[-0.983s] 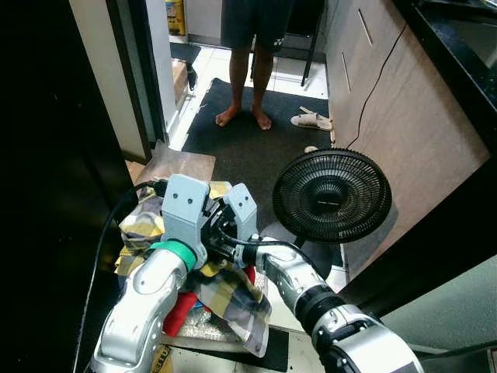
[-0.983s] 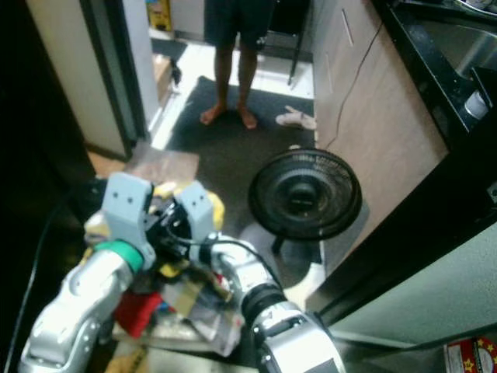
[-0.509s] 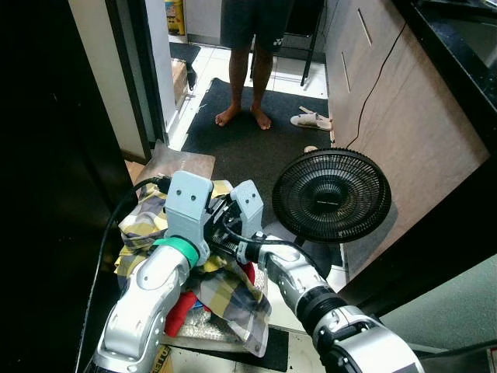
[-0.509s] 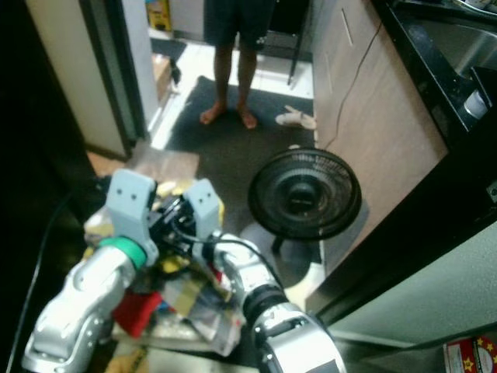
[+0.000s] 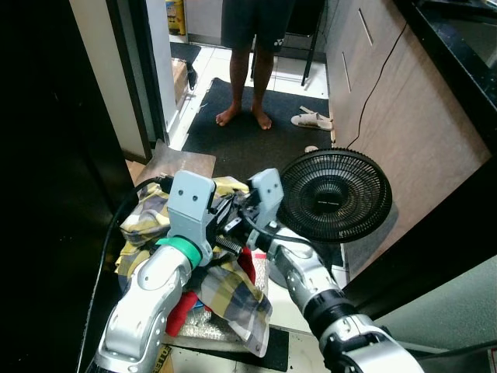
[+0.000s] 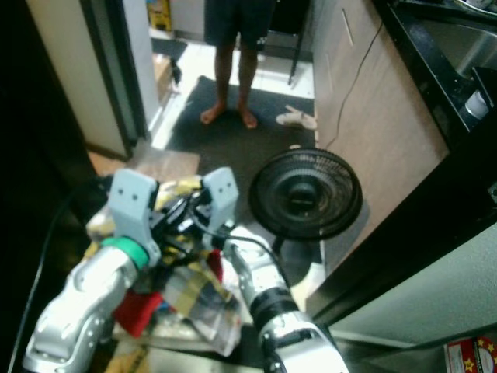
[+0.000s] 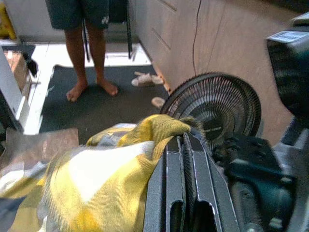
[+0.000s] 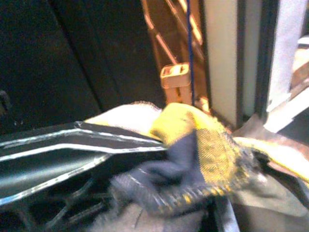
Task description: Clothes washing
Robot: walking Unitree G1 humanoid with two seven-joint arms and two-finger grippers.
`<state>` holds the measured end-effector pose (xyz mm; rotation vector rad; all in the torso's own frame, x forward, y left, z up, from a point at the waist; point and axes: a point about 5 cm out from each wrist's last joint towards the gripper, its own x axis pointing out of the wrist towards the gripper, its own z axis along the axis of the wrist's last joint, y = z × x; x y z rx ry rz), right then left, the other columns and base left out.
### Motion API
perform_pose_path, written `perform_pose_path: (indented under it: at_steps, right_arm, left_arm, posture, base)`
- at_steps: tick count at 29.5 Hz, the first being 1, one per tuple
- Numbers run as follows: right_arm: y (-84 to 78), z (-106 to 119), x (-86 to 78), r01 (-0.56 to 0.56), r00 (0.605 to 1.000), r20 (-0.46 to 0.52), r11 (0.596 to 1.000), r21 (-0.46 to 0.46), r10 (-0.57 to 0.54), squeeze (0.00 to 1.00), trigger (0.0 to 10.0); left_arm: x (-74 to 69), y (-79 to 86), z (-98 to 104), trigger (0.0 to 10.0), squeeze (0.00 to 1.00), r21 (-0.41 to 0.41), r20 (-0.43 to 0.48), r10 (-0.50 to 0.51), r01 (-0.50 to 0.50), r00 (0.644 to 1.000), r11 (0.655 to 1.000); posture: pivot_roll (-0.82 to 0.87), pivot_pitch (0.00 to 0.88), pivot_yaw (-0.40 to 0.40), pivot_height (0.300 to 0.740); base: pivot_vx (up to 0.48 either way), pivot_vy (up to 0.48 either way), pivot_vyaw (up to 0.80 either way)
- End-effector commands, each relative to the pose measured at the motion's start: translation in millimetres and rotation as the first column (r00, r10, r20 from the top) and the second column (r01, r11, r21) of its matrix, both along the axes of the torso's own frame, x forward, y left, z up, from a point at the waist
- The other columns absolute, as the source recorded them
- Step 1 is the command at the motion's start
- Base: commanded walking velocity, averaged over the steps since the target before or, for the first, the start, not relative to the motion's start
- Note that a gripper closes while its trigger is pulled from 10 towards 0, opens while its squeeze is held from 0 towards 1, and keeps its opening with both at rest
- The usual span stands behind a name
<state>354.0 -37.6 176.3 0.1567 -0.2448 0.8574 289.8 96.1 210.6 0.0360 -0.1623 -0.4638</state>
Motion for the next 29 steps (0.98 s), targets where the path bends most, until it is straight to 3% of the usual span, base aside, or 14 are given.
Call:
perform_pose_path:
  at_steps: [1, 3, 6, 10, 13, 15, 16, 18, 21, 23, 24, 26, 28, 29]
  right_arm:
    - [-6.2, 12, -1.5, 0.012, 0.999, 0.049, 0.999, 0.04, -0.014, 0.0, 10.0]
    - [-10.6, 14, -3.1, 0.025, 0.998, 0.058, 0.999, 0.046, -0.028, 0.0, 10.0]
    - [-13.4, 15, -3.7, 0.035, 0.997, 0.063, 0.998, 0.046, -0.038, 0.0, 10.0]
    - [-32.4, 19, -4.4, 0.112, 0.99, 0.08, 0.992, 0.065, -0.117, 0.0, 10.0]
    - [-62.5, 36, -5.5, 0.215, 0.968, 0.103, 0.967, 0.134, -0.229, 0.0, 10.0]
    - [-62.5, 36, -5.5, 0.215, 0.968, 0.103, 0.967, 0.134, -0.229, 0.0, 10.0]
    - [-81.6, 47, -7.2, 0.265, 0.952, 0.107, 0.946, 0.186, -0.288, 0.0, 10.0]
    - [-96.5, 55, -9.6, 0.309, 0.936, 0.098, 0.923, 0.231, -0.338, 0.0, 10.0]
    - [-96.5, 55, -9.6, 0.309, 0.936, 0.098, 0.923, 0.231, -0.338, 0.0, 10.0]
    - [-123.0, 65, -12.8, 0.383, 0.904, 0.068, 0.869, 0.313, -0.422, 0.0, 10.0]
    - [-135.1, 71, -18.2, 0.437, 0.87, 0.083, 0.839, 0.325, -0.485, 0.0, 10.0]
    - [-142.8, 78, -23.7, 0.481, 0.835, 0.106, 0.811, 0.332, -0.539, 0.0, 10.0]
    - [-142.8, 78, -23.7, 0.481, 0.835, 0.106, 0.811, 0.332, -0.539, 0.0, 10.0]
    - [-146.7, 88, -30.0, 0.53, 0.784, 0.164, 0.783, 0.326, -0.599, 0.0, 10.0]
  left_arm:
    - [-1.4, 2.0, -12, 10.0, 0.0, 0.009, -0.056, 0.008, -0.007, 0.998, 1.0]
    - [-2.4, 0.7, -13, 10.0, 1.0, 0.009, -0.058, -0.003, 0.003, 0.998, 1.0]
    - [-2.8, -0.2, -14, 10.0, 1.0, 0.01, -0.059, -0.01, 0.01, 0.998, 1.0]
    - [-4.1, -2.1, -15, 10.0, 1.0, 0.012, -0.059, -0.031, 0.032, 0.998, 0.999]
    - [-4.4, -2.8, -16, 10.0, 1.0, 0.017, -0.06, -0.049, 0.05, 0.997, 0.999]
    - [-4.4, -2.8, -16, 10.0, 1.0, 0.017, -0.06, -0.049, 0.05, 0.997, 0.999]
    - [-5.4, -2.8, -17, 10.0, 1.0, 0.02, -0.064, -0.055, 0.057, 0.996, 0.998]
    - [-6.5, -2.4, -18, 10.0, 1.0, 0.021, -0.065, -0.057, 0.059, 0.996, 0.998]
    - [-6.5, -2.4, -18, 10.0, 1.0, 0.021, -0.065, -0.057, 0.059, 0.996, 0.998]
    - [-8.4, -0.6, -13, 10.0, 1.0, 0.013, -0.052, -0.06, 0.061, 0.997, 0.998]
    - [-8.7, 0.9, -1, 10.0, 0.0, -0.003, -0.018, -0.058, 0.058, 0.998, 0.998]
    - [-8.6, 2.4, 10, 10.0, 0.0, -0.023, 0.015, -0.054, 0.054, 0.998, 0.998]
    - [-8.6, 2.4, 10, 10.0, 0.0, -0.023, 0.015, -0.054, 0.054, 0.998, 0.998]
    - [-7.7, 3.9, 21, 10.0, 0.0, -0.039, 0.05, -0.048, 0.05, 0.998, 0.998]
  posture:
    - [0.1, 0.165, -0.005, 0.74]
    - [0.09, 0.162, 0.002, 0.74]
    - [0.09, 0.161, 0.002, 0.74]
    - [0.08, 0.153, 0.01, 0.74]
    - [0.08, 0.147, 0.014, 0.74]
    - [0.08, 0.147, 0.014, 0.74]
    - [0.07, 0.141, 0.016, 0.74]
    - [0.07, 0.141, 0.016, 0.74]
    - [0.07, 0.141, 0.016, 0.74]
    - [0.06, 0.127, 0.018, 0.74]
    - [0.05, 0.117, 0.022, 0.74]
    - [0.05, 0.112, 0.025, 0.74]
    - [0.05, 0.112, 0.025, 0.74]
    - [0.04, 0.103, 0.032, 0.74]
  base:
    - [0.0, 0.0, 0.0]
    - [0.0, 0.0, 0.0]
    - [0.0, 0.0, 0.0]
    - [0.0, 0.0, 0.0]
    - [0.0, 0.0, 0.0]
    - [0.0, 0.0, 0.0]
    - [0.0, 0.0, 0.0]
    - [0.0, 0.0, 0.0]
    - [0.0, 0.0, 0.0]
    - [0.0, 0.0, 0.0]
    - [0.0, 0.0, 0.0]
    - [0.0, 0.0, 0.0]
    - [0.0, 0.0, 0.0]
    - [0.0, 0.0, 0.0]
